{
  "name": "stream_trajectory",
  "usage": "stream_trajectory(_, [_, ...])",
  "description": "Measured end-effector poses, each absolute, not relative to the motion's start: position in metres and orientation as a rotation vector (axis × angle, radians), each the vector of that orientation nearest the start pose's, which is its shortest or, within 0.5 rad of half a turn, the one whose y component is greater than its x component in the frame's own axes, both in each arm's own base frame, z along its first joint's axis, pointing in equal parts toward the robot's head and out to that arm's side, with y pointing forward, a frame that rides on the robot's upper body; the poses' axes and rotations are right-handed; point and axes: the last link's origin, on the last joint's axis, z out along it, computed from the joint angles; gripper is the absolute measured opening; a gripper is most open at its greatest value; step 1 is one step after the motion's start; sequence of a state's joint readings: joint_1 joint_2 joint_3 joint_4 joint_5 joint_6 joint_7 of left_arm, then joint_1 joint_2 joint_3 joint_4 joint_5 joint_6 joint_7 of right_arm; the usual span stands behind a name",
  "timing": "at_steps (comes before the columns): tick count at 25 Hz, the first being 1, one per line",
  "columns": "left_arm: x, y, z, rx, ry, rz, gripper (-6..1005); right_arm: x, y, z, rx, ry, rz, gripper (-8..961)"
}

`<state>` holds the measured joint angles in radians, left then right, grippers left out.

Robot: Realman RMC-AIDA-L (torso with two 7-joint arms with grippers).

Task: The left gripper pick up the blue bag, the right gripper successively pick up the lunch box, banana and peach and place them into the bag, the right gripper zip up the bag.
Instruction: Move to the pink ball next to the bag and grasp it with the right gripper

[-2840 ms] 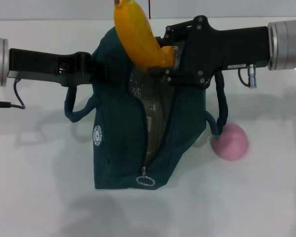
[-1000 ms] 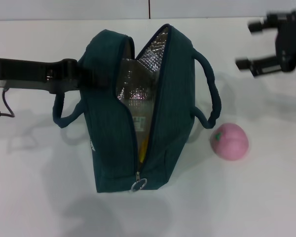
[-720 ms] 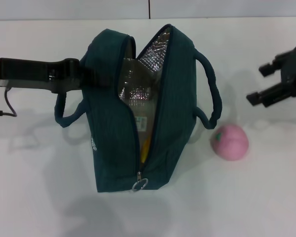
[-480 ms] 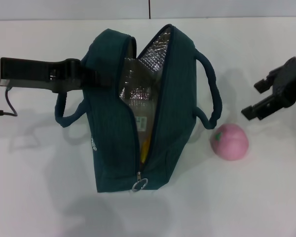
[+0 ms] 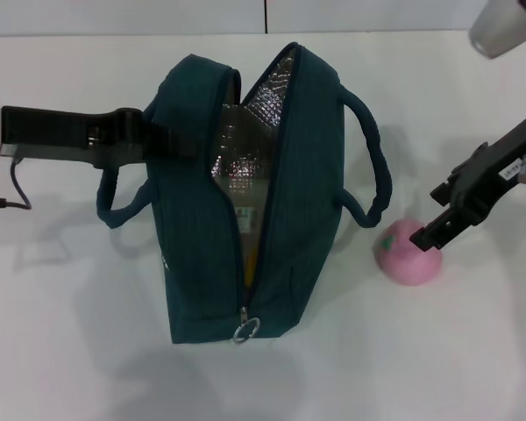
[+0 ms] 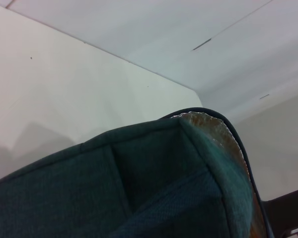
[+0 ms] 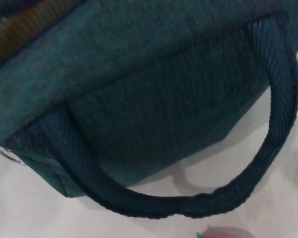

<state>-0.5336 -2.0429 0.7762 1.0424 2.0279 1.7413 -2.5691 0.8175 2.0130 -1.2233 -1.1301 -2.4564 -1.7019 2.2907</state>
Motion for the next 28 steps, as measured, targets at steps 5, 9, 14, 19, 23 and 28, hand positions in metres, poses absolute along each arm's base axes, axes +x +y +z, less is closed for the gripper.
stream_trajectory(5, [-0.217,0.340,0.059,-2.482,-1.776,-0.639,44,0.154,0.381,0.003,-2.879,0.703,-0.528,794])
stream_trajectory(9, [-0.218,0.341,0.059,-2.479,-1.769,-0.641,44,0.155,0.384,-0.005,-2.870,0.682,-0.552,784])
stream_trajectory(14, [-0.216,0.342,0.058,-2.485,-1.763,-0.643,44,0.159,0.385,-0.013,-2.869,0.681,-0.570,771])
stream_trajectory(19, [-0.214,0.343,0.056,-2.491,-1.767,-0.643,44,0.162,0.385,-0.021,-2.885,0.700,-0.591,757])
stream_trajectory(23, [-0.214,0.344,0.057,-2.492,-1.768,-0.642,44,0.161,0.385,-0.025,-2.890,0.705,-0.602,747])
stream_trajectory(28, [-0.215,0.343,0.057,-2.489,-1.770,-0.642,44,0.161,0.386,-0.025,-2.889,0.707,-0.604,734])
